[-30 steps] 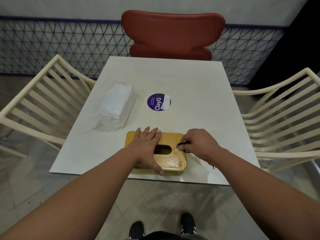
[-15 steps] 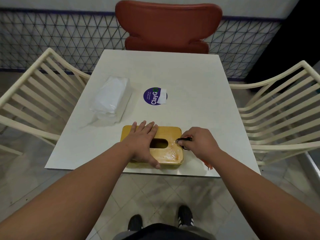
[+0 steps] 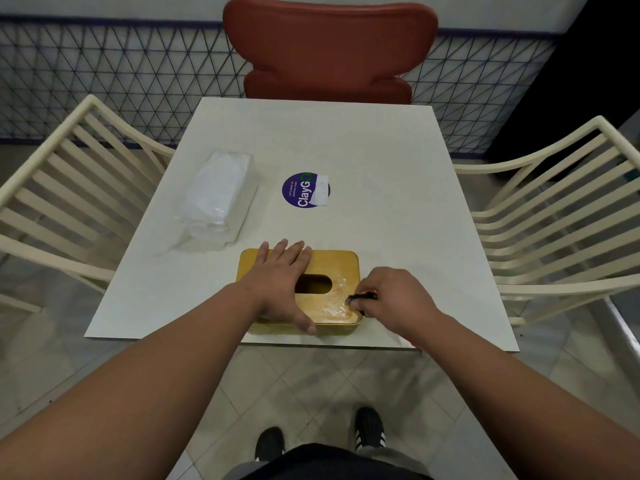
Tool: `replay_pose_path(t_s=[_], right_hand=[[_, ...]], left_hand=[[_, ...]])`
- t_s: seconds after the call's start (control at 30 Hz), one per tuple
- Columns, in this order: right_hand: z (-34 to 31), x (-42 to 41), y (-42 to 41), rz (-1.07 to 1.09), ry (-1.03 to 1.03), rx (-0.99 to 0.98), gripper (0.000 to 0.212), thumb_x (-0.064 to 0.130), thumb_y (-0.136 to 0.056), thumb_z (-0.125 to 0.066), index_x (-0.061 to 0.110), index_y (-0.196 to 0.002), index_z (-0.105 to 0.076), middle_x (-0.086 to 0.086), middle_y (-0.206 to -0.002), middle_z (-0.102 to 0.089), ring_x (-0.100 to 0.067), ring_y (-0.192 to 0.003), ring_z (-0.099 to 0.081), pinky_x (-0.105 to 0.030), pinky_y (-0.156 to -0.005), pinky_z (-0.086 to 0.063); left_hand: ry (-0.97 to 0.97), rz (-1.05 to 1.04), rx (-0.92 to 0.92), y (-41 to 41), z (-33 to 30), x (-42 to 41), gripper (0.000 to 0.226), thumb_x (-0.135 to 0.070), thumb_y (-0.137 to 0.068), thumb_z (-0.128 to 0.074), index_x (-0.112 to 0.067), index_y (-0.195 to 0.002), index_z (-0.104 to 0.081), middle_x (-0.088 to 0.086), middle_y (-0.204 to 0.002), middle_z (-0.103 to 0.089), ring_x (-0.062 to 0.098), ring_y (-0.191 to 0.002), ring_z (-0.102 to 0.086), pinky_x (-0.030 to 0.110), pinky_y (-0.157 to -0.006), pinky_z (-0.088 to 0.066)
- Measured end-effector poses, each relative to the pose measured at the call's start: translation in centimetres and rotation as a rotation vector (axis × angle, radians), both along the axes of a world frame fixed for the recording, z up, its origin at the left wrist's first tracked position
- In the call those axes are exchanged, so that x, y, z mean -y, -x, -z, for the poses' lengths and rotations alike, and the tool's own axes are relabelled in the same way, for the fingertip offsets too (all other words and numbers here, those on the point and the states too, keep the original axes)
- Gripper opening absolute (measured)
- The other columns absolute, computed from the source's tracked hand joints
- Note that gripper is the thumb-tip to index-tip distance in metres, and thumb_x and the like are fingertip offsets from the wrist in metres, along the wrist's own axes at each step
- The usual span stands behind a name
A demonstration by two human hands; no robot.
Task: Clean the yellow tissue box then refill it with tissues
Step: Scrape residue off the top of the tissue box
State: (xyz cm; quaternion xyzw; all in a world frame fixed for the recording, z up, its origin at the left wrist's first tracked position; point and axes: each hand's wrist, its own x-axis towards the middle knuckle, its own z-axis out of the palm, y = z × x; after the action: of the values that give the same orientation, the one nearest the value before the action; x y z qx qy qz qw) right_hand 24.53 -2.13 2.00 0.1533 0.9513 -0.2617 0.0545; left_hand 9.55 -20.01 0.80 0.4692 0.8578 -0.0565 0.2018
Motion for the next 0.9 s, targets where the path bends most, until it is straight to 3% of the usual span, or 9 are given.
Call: replay_pose_path(t_s=[0.27,0.43,0.57,0.77,0.9], right_hand=[[-0.2,0.5,1.2,-0.008,-0.101,-0.005,0.023,0.044,-0.085,-0.065,0.027,-0.097,-0.073,0.009,-0.087,-0.054,-0.016,-0.088,-0.057,-0.029,-0.067,-0.044],[0.2,1.8,-0.7,-0.133,-0.098,0.035,0.020,0.045,-0.084,-0.064,0.031,-0.096,-0.073,0.010,-0.087,-0.056,-0.014,-0.084,-0.058,-0.030,-0.068,-0.047],[-0.2,1.2,0.3,-0.010,-0.118,0.024,0.023,0.046,-0.084,-0.064,0.029,-0.097,-0.074,0.009,-0.089,-0.057,-0.015,-0.085,-0.057,-0.030,-0.068,-0.048],[-0.2,4.6,1.4,-0.125,-0.148,0.014,0.026,0.045,-0.088,-0.059,0.028,-0.103,-0.072,0.006,-0.097,-0.060,-0.018,-0.089,-0.058,-0.028,-0.066,-0.042],[-0.2,3.6,1.0,-0.056,-0.091,0.040,0.025,0.046,-0.084,-0.063,0.029,-0.101,-0.073,0.006,-0.096,-0.061,-0.017,-0.091,-0.058,-0.030,-0.070,-0.046]], left_hand=[[-0.002,-0.001,0.005,0.0,0.0,-0.1,0.140,-0.088,-0.049,-0.061,-0.025,-0.151,0.011,0.001,-0.161,0.012,0.026,-0.146,0.015,0.052,-0.116,0.011],[-0.012,0.000,0.002,0.0,0.1,0.0,0.140,-0.087,-0.049,-0.061,-0.025,-0.151,0.011,0.001,-0.161,0.012,0.026,-0.146,0.015,0.052,-0.116,0.011],[-0.005,-0.004,0.013,0.0,0.0,0.0,0.139,-0.087,-0.050,-0.061,-0.026,-0.151,0.011,0.001,-0.161,0.012,0.026,-0.146,0.016,0.052,-0.116,0.011],[-0.011,-0.005,-0.001,-0.1,0.1,0.1,0.140,-0.085,-0.049,-0.063,-0.023,-0.151,0.011,0.002,-0.161,0.012,0.026,-0.146,0.016,0.051,-0.116,0.012],[-0.005,-0.003,0.007,-0.1,0.0,0.0,0.139,-0.085,-0.050,-0.063,-0.024,-0.151,0.011,0.002,-0.161,0.013,0.026,-0.146,0.016,0.052,-0.116,0.011]])
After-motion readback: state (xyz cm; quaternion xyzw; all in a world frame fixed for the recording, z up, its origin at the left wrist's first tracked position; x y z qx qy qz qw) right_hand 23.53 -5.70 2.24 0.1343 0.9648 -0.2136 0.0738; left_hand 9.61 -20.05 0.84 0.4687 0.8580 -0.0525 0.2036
